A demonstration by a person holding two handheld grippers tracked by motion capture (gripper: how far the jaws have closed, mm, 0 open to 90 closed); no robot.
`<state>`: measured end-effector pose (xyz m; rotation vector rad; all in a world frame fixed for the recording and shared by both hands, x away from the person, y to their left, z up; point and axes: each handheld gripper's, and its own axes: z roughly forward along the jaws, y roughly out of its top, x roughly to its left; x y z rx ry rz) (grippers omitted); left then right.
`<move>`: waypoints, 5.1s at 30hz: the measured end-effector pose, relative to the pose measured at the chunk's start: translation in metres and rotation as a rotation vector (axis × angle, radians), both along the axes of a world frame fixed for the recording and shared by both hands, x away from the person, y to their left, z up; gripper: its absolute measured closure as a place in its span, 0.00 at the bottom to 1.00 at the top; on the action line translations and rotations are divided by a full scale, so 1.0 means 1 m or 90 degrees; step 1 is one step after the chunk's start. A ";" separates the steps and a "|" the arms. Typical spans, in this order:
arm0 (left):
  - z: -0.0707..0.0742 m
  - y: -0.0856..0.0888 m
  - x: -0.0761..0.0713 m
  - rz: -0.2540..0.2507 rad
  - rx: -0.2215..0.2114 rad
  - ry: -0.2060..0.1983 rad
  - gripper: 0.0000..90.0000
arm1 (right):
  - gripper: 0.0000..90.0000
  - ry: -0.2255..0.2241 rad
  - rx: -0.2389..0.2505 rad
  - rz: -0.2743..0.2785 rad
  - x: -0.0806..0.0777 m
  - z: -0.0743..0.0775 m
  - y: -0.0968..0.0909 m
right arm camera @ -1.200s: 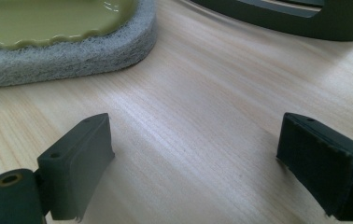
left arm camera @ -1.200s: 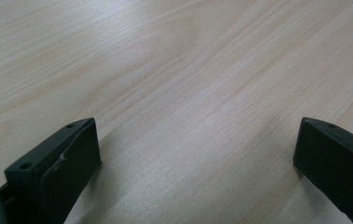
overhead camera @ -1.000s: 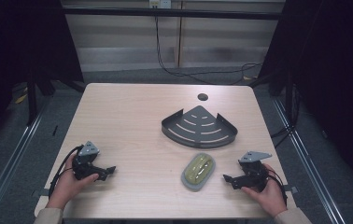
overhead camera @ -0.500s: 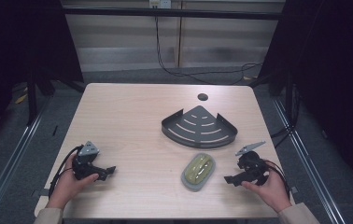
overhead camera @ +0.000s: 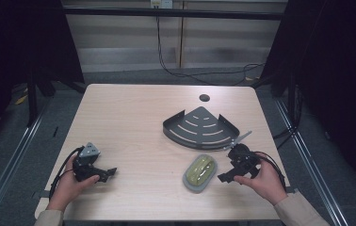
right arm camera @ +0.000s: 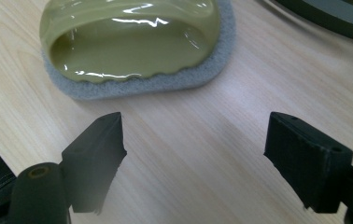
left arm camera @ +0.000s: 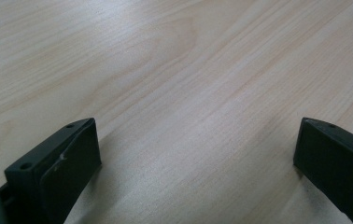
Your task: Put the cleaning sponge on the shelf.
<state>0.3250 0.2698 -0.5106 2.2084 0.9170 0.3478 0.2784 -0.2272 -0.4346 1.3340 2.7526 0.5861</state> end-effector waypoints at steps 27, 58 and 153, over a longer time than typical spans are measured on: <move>0.000 0.000 0.000 0.000 0.000 0.000 0.00 | 0.25 0.040 -0.041 0.032 0.015 0.025 0.042; 0.000 0.000 0.000 0.000 0.001 0.000 0.00 | 0.23 0.059 -0.026 -0.020 0.031 0.019 0.072; 0.000 0.000 0.000 0.003 -0.004 0.000 0.00 | 0.79 0.050 -0.122 0.010 0.049 0.063 0.066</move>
